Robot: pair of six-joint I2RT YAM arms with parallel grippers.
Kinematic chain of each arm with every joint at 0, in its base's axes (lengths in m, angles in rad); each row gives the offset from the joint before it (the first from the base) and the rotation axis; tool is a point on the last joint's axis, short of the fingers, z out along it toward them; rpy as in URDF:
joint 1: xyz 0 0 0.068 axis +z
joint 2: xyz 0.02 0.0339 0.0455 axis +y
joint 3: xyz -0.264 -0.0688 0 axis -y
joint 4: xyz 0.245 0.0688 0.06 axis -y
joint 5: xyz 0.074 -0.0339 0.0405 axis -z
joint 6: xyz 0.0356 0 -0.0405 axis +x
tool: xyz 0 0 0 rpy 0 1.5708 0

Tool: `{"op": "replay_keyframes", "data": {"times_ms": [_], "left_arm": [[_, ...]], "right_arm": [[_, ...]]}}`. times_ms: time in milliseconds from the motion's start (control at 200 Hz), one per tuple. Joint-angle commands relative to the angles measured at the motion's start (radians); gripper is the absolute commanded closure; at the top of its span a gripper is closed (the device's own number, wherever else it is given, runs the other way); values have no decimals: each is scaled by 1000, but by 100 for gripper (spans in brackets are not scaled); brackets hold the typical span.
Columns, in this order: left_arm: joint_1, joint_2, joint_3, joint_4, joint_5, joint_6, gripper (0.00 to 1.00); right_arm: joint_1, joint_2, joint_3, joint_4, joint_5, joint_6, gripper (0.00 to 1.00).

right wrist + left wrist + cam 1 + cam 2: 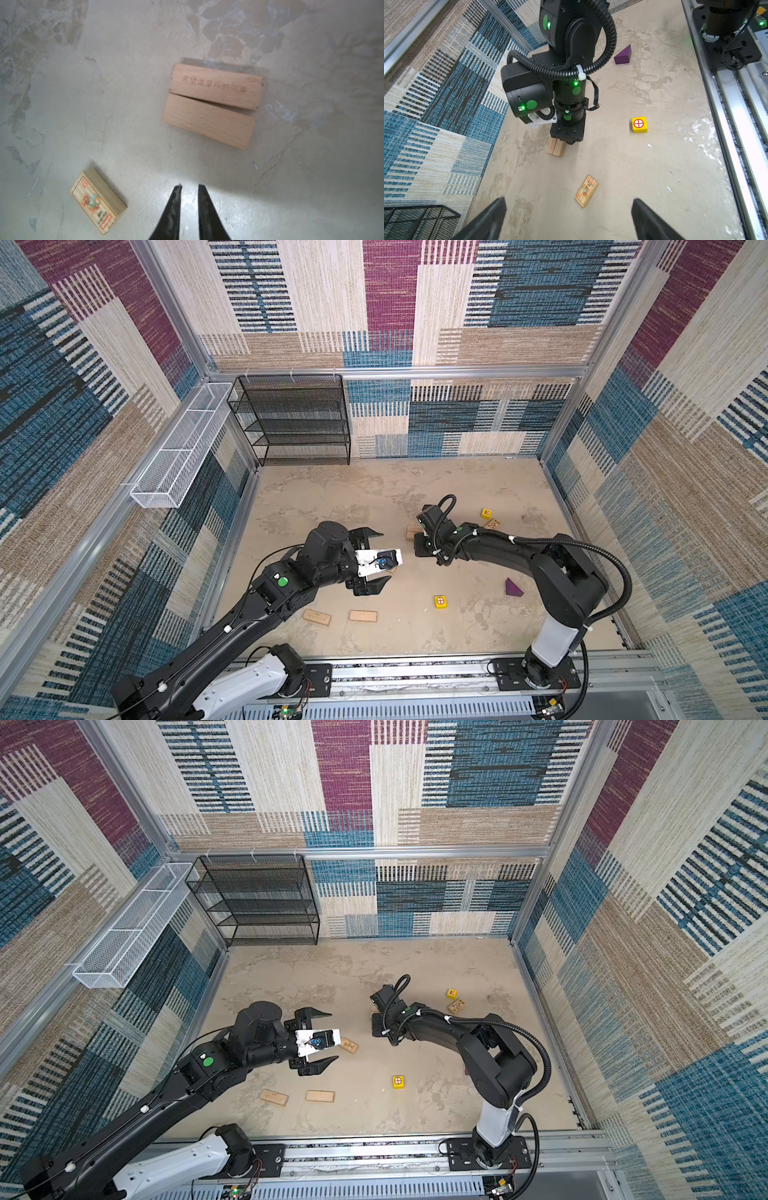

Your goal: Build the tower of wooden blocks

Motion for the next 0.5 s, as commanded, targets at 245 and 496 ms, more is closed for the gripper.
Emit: {"op": "replay_keyframes", "data": {"times_ms": [245, 496], "left_arm": [[0, -9, -6, 30, -4, 17, 1], [0, -7, -6, 29, -6, 19, 1]], "right_arm": [[-7, 68, 23, 50, 13, -2, 92], [-19, 88, 17, 59, 14, -6, 93]]}}
